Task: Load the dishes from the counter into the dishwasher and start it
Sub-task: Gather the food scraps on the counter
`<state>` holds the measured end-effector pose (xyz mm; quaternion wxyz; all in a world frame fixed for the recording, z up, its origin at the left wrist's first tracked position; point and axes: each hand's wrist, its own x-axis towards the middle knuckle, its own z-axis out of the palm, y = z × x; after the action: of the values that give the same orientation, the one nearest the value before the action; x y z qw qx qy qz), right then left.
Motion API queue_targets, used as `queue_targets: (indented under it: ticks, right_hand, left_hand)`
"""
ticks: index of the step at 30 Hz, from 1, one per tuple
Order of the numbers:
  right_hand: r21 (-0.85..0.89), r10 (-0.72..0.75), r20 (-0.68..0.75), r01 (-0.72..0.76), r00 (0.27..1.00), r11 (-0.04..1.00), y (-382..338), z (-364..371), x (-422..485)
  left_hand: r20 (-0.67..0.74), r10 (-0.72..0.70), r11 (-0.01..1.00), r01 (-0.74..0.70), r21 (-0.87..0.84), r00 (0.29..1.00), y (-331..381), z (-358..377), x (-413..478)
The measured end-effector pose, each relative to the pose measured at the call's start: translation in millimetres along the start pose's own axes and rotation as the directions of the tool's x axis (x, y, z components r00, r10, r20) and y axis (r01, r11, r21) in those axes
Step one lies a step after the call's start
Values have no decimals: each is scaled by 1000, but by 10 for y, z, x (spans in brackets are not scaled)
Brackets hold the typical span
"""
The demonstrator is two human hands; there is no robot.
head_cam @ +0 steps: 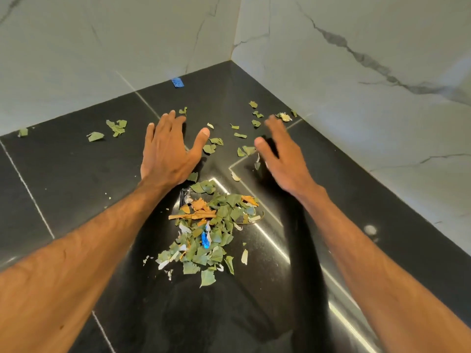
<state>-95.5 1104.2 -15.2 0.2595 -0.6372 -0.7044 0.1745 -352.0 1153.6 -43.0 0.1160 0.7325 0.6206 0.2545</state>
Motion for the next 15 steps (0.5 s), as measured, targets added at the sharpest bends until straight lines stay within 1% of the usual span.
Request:
queue_targets:
  ticks: [2,3,4,6,8,9,10,12,14,15]
  right_hand:
    - [-28,125,-115,-129,986,991,233,-130,345]
    - [-45,171,-125,-177,977,983,335,-178,508]
    - [-75,181,-107,-189,978,979,421,-185,643]
    - [-152,165,-34,-168,986,974,483,-128,795]
    - [-146,174,15,-170,985,975,377,-28,790]
    - [-125,159,34,-154,987,980,269,11,722]
    - [-101,113,51,-107,992,989,156,59,638]
    - [-51,7,96,-2,995,999,-83,158,409]
    - [39,-108,141,104,984,994,-288,279,190]
    - [77,-168,123,159,978,984,-361,306,145]
  left_hand:
    - [-12,-1,1000,1,1,1000,-6,2,-5]
    - [-15,-3,1000,3,7,1000,-7,3,-8]
    - [-18,-4,1000,4,14,1000,-6,4,-7]
    - [-19,-3,1000,4,22,1000,-3,11,1]
    - [-21,-7,1000,8,20,1000,-2,11,4]
    - [-21,-10,1000,10,13,1000,3,7,0]
    - [-22,-13,1000,13,2,1000,12,1,-5]
    - [-31,-21,999,20,-27,999,30,-11,-21]
    - [-49,-41,997,38,-72,998,51,-35,-33]
    - [-57,-55,994,49,-101,997,64,-51,-38]
